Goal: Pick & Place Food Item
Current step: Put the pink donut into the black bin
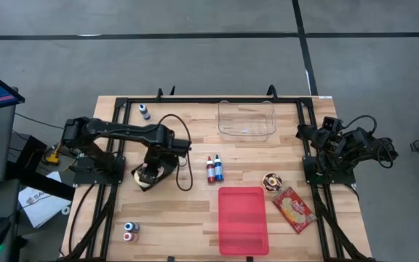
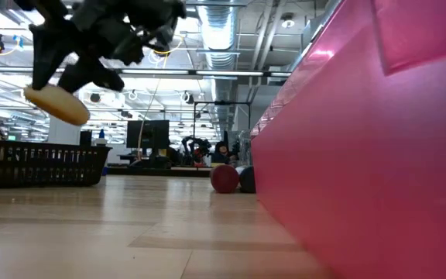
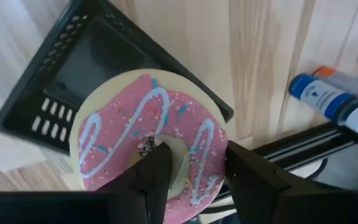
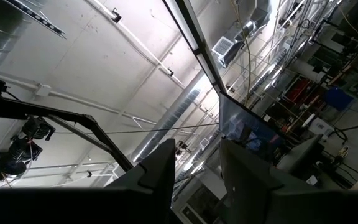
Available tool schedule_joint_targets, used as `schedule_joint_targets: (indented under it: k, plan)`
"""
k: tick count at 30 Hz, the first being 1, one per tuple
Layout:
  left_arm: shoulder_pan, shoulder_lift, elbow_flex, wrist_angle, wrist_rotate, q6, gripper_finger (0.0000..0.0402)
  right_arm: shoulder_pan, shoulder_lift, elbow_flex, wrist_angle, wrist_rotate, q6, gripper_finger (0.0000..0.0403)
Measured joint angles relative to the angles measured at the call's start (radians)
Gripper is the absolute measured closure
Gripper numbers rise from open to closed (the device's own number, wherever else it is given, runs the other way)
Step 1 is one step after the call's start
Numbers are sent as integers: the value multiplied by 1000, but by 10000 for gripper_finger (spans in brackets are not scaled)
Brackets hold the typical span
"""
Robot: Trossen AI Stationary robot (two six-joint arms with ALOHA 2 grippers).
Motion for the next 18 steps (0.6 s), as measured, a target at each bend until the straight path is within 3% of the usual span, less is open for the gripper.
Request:
schedule_joint_targets:
  k: [9,18]
  plan:
    - [62,105,0,-24,-1,137,261,0,0,0,-2,0,3,283]
    - [89,114,-42,-47,7,173,261,0,0,0,-7,-1,3,283]
